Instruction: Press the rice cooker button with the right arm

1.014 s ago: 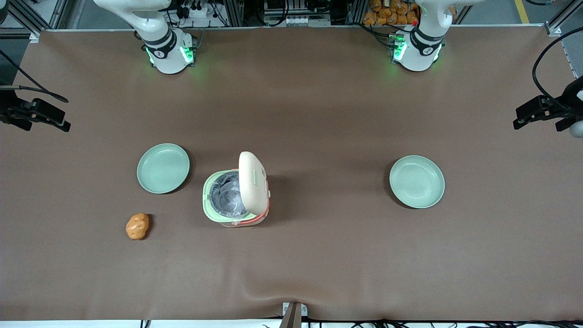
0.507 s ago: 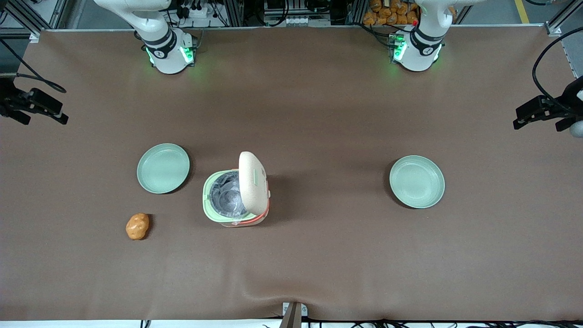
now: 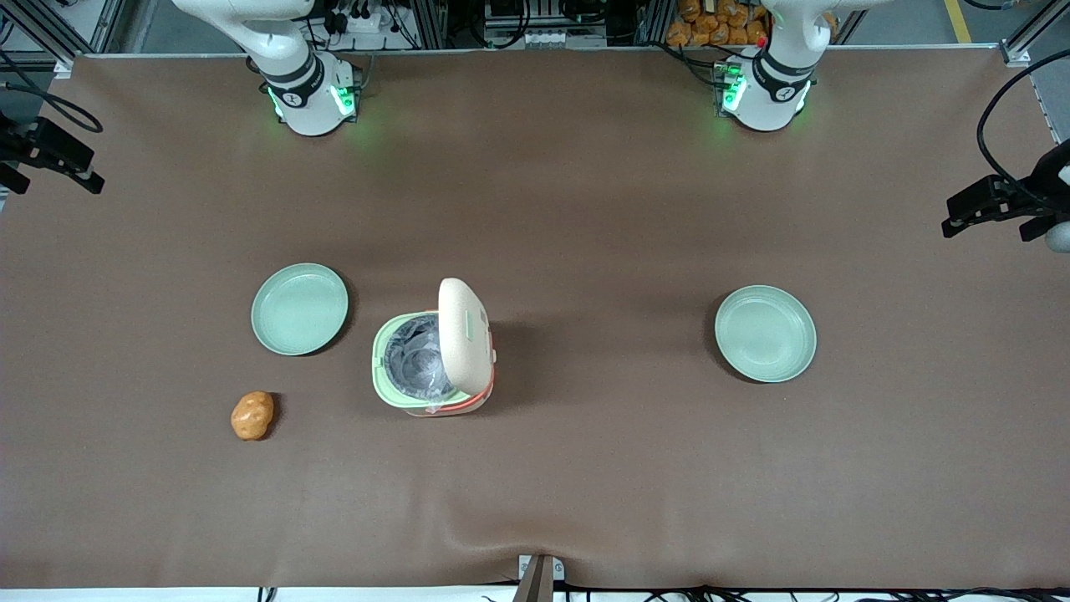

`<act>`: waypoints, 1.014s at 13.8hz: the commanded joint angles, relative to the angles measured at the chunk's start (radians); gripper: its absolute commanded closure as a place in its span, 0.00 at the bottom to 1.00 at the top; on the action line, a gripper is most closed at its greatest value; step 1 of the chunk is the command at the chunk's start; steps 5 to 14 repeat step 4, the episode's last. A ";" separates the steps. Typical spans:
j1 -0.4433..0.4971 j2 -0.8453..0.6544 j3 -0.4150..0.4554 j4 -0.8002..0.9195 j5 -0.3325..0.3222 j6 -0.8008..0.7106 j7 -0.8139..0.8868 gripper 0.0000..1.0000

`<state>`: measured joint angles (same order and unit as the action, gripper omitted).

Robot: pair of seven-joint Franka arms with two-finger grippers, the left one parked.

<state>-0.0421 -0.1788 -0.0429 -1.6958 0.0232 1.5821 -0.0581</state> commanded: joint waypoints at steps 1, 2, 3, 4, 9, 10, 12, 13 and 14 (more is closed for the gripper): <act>-0.015 -0.012 0.014 0.013 -0.022 -0.023 -0.032 0.00; -0.015 -0.008 0.014 0.019 -0.025 -0.045 -0.028 0.00; -0.016 -0.007 0.012 0.021 -0.025 -0.048 -0.028 0.00; -0.016 -0.005 0.011 0.021 -0.026 -0.048 -0.028 0.00; -0.016 -0.005 0.011 0.021 -0.026 -0.048 -0.028 0.00; -0.016 -0.005 0.011 0.021 -0.026 -0.048 -0.028 0.00; -0.016 -0.005 0.011 0.021 -0.026 -0.048 -0.028 0.00; -0.016 -0.005 0.011 0.021 -0.026 -0.048 -0.028 0.00; -0.016 -0.005 0.011 0.021 -0.026 -0.048 -0.028 0.00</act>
